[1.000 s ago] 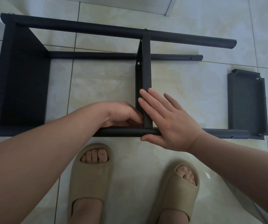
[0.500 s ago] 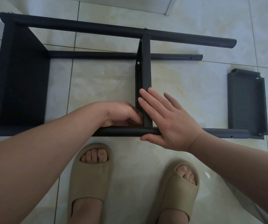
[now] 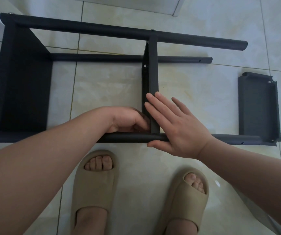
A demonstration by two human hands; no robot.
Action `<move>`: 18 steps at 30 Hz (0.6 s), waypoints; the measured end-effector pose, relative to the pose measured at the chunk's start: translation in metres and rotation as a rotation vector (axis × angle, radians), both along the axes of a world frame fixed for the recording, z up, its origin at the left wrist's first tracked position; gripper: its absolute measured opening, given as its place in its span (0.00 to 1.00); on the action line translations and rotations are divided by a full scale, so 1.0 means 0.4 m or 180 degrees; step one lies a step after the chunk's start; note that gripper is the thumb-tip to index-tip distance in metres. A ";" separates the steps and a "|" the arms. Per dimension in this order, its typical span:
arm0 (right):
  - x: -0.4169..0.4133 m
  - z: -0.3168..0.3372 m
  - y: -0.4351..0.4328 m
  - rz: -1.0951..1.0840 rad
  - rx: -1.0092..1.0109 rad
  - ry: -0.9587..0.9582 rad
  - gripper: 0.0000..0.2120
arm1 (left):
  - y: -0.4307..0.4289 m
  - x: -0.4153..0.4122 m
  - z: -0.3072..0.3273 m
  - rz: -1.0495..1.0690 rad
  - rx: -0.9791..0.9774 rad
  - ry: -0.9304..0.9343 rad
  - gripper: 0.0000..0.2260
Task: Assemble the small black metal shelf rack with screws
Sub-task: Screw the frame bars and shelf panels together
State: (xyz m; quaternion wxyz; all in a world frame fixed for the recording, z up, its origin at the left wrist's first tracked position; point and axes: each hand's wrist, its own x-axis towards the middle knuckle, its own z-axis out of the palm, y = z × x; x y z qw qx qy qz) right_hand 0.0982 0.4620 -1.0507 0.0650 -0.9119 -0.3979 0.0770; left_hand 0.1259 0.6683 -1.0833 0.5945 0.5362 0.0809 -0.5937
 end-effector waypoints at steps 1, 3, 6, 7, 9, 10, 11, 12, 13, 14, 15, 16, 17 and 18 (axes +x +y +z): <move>0.000 0.000 0.000 0.0000 -0.0003 0.0000 0.43 | 0.000 0.000 0.000 0.0031 -0.0038 0.0030 0.10; 0.000 0.000 -0.001 0.0000 -0.0010 0.0000 0.44 | 0.001 0.000 0.001 0.0091 -0.0126 0.0079 0.09; 0.001 0.000 -0.001 -0.0002 -0.0003 0.0000 0.44 | 0.001 -0.001 0.001 0.0160 -0.0149 0.0040 0.09; 0.001 0.000 0.000 -0.0002 -0.0003 0.0005 0.44 | 0.001 -0.001 0.000 0.0179 -0.0124 -0.0002 0.08; 0.001 0.000 0.000 -0.0004 -0.0007 0.0013 0.44 | -0.001 -0.001 -0.002 0.0179 -0.0047 -0.0089 0.08; 0.001 0.001 0.000 -0.0005 -0.0008 0.0013 0.44 | -0.002 -0.001 -0.004 0.0144 0.0008 -0.0130 0.08; 0.001 0.001 0.000 -0.0005 -0.0009 0.0012 0.44 | -0.002 -0.001 -0.005 0.0106 0.0059 -0.0155 0.07; 0.001 0.001 0.000 -0.0004 -0.0009 0.0012 0.44 | -0.002 -0.001 -0.004 0.0083 0.0091 -0.0150 0.07; 0.001 0.001 0.000 -0.0002 -0.0008 0.0012 0.44 | -0.002 -0.001 -0.003 0.0077 0.0099 -0.0118 0.07; 0.001 0.001 0.000 0.0001 -0.0006 0.0011 0.44 | -0.002 -0.001 -0.002 0.0076 0.0081 -0.0079 0.08; 0.001 0.000 0.000 0.0003 -0.0004 0.0009 0.44 | -0.002 0.000 0.000 0.0078 0.0049 -0.0043 0.08; 0.001 0.000 0.000 0.0003 -0.0005 0.0006 0.44 | -0.002 -0.001 0.001 0.0090 0.0012 -0.0015 0.08; 0.000 0.000 0.000 0.0003 -0.0009 0.0005 0.44 | -0.002 -0.001 0.002 0.0122 -0.0023 0.0007 0.08; 0.000 0.000 0.000 0.0002 -0.0009 0.0003 0.44 | -0.002 -0.001 0.003 0.0168 -0.0057 0.0022 0.08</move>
